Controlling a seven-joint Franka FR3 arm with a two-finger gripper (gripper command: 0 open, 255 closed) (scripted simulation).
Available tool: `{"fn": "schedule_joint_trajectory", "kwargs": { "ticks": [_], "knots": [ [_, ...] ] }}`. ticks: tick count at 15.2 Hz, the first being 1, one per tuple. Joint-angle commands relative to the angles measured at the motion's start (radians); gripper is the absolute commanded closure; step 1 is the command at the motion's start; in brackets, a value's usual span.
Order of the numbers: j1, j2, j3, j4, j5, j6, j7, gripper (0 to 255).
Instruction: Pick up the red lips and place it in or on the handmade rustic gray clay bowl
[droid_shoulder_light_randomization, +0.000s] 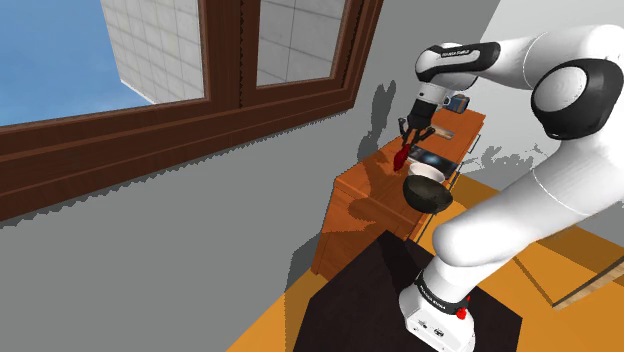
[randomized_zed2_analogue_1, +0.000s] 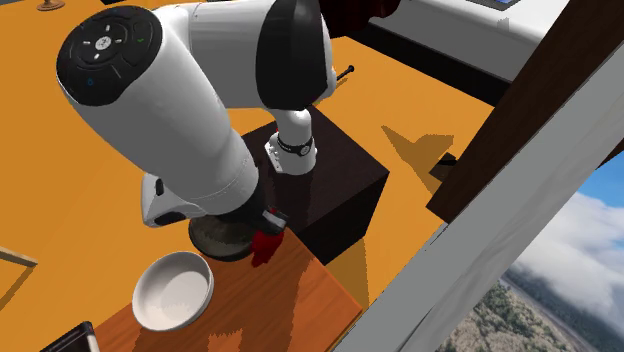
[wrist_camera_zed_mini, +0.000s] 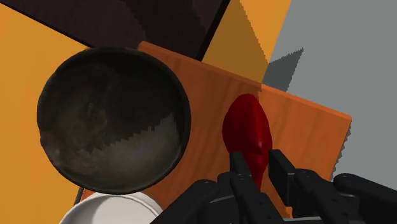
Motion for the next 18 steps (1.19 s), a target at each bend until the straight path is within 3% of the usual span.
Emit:
{"fn": "schedule_joint_trajectory", "kwargs": {
  "ticks": [1,9,14,15,18],
  "knots": [
    [-0.020,-0.057,-0.017,-0.045,-0.025,-0.011,-0.025,255],
    [-0.119,-0.255,-0.106,-0.163,-0.144,-0.086,-0.154,255],
    [-0.121,-0.250,-0.112,-0.203,-0.146,-0.041,-0.156,255],
    [-0.121,-0.250,-0.112,-0.203,-0.146,-0.041,-0.156,0],
    [-0.189,-0.527,-0.120,-0.580,-0.272,0.468,-0.173,0]
  ]
}}
